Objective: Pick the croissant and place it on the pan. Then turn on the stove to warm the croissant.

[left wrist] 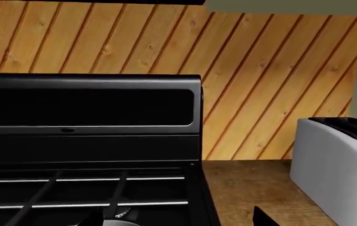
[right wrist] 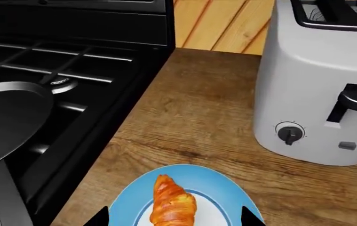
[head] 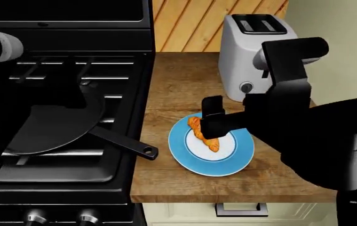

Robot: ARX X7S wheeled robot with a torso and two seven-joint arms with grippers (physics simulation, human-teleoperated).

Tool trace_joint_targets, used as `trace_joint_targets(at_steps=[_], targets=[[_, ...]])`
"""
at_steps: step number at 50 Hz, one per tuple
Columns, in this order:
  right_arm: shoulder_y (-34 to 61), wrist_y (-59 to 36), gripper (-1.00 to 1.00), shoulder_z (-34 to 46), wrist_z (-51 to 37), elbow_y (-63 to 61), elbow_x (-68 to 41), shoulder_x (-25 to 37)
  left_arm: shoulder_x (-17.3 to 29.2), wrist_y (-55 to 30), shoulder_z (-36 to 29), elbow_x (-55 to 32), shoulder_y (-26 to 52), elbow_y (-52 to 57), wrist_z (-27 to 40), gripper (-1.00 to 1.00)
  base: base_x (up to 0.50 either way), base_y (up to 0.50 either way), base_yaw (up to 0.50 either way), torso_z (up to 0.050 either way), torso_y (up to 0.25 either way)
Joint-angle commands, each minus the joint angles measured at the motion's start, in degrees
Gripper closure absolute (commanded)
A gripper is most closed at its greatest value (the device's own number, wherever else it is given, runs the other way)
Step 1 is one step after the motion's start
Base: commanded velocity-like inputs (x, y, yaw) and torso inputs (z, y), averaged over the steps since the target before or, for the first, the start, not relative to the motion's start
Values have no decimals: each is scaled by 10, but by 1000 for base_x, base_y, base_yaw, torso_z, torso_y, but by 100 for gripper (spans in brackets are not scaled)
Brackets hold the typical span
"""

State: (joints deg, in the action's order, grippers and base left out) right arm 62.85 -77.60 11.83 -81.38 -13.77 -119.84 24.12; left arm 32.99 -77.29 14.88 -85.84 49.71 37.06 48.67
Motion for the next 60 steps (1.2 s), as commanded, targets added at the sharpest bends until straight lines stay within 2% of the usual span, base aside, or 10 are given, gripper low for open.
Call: trace_joint_targets(at_steps=[1,17,30,48,60], targets=[[52,-2,-100,71,-10,82,-25,4,10,19,0,33,-8,-5,-44,-100,0,0,0,0,0],[67,-49,-100,86,121,175,109,-11,11,40,-20,66,-15,-7,-94,-100,0,0,0,0,0],[78,-56,-100,116,157,192,142,-20,10,53,-19,66,-20,-7,-97,-100,0,0,0,0,0],[107,-58,-100,181,287,234,263,-39,11,71,-21,83,-27,-1,-102,-100,0,0,0,0,0],[101,-37,-100,207,340,241,299,-39,17,70,-28,84,-25,0,-94,-100,0,0,0,0,0]])
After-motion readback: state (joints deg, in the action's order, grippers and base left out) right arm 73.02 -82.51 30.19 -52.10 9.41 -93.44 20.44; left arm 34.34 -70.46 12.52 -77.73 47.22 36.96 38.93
